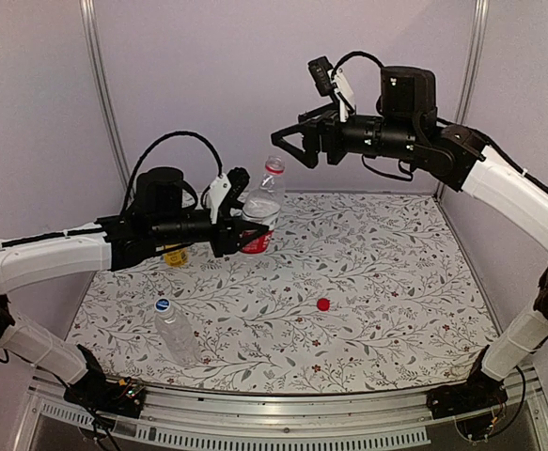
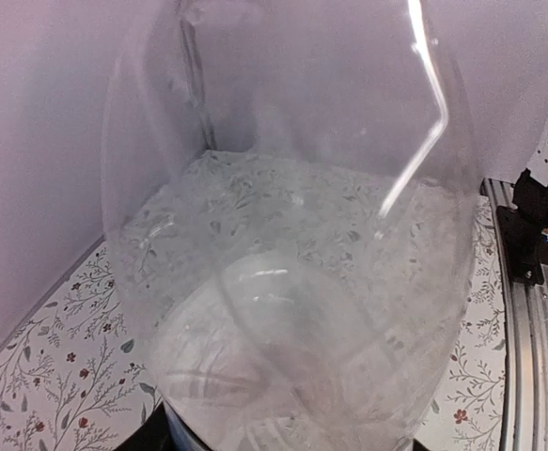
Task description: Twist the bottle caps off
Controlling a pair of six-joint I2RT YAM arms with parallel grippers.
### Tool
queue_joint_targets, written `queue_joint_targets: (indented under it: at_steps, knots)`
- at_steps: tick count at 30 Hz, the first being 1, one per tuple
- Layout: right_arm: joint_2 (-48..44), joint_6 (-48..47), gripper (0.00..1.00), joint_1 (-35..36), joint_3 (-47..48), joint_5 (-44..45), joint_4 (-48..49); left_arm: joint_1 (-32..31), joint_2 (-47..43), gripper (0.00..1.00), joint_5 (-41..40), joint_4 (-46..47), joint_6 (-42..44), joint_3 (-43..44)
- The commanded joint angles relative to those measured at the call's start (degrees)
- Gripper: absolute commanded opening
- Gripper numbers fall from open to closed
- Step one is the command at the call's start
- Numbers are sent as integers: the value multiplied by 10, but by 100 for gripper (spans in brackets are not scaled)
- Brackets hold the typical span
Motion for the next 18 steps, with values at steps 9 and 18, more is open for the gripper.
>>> queue_joint_targets:
  at_steps: [9, 18]
  knots:
    - [60, 28, 69, 2, 5, -100, -55, -8, 5, 46, -40, -1, 6, 13]
    - [61, 34, 24, 2, -1, -112, -43, -9, 9, 46, -47, -2, 5, 13]
